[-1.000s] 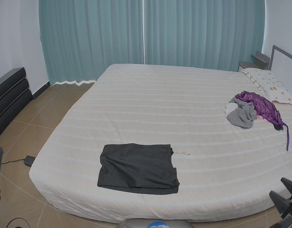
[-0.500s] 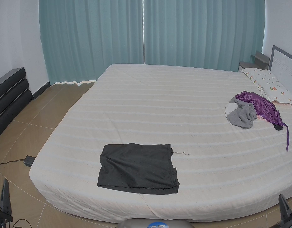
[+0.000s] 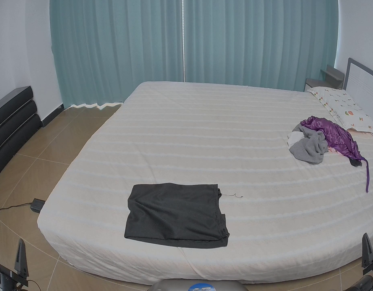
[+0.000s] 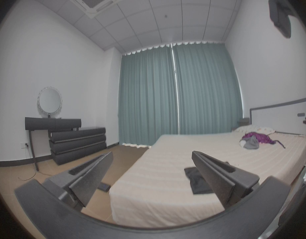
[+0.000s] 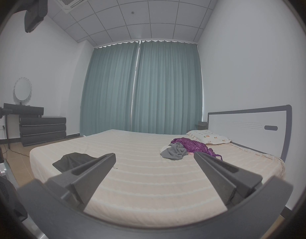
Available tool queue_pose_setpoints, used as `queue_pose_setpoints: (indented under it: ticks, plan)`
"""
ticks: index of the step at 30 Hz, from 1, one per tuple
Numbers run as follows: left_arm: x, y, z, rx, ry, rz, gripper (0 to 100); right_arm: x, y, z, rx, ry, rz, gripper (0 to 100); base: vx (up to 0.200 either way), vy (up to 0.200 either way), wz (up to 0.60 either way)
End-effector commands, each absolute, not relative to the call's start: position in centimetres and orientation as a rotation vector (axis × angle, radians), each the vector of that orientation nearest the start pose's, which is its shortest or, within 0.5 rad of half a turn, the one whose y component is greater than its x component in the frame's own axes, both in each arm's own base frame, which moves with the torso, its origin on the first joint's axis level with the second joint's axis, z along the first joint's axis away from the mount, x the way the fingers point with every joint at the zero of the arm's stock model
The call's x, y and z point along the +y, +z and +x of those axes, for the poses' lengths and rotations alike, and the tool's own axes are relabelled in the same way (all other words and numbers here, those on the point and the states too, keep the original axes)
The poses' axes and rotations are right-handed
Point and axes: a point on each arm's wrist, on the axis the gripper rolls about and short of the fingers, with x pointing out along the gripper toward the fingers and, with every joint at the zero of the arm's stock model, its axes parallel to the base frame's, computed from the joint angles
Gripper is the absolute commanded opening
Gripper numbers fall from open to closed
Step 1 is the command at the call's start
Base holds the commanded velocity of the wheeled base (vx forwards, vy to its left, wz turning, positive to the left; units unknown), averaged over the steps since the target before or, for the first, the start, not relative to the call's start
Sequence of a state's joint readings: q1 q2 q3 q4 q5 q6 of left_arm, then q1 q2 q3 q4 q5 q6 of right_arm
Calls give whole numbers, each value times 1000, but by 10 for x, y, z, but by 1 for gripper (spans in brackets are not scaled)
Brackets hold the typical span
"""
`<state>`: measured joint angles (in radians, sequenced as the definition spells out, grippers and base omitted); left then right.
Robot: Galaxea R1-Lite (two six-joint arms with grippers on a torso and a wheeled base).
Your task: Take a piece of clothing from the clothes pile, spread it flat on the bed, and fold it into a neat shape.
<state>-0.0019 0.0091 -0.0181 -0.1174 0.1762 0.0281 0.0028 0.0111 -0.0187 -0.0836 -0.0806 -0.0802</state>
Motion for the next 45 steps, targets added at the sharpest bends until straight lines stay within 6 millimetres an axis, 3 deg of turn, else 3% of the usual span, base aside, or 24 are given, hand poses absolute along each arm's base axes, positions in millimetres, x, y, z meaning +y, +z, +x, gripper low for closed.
queue_pose_setpoints:
  ticks: [1,14,20,26,45]
  plan:
    - [4,82,-23,-62,199,16,100,-2,83,-23,-74,-97,-79,100,0,0,0]
    - [5,82,-24,-58,213,33,100,-4,83,-24,-40,-192,-73,100,0,0,0]
    - [4,82,-23,-58,189,16,100,-4,82,-24,-42,-168,-48,100,0,0,0]
    - [-1,76,-23,-5,-49,26,100,0,76,-23,-2,17,-32,100,0,0,0]
    - [-1,75,-23,6,-29,15,100,0,76,-23,-3,28,-26,100,0,0,0]
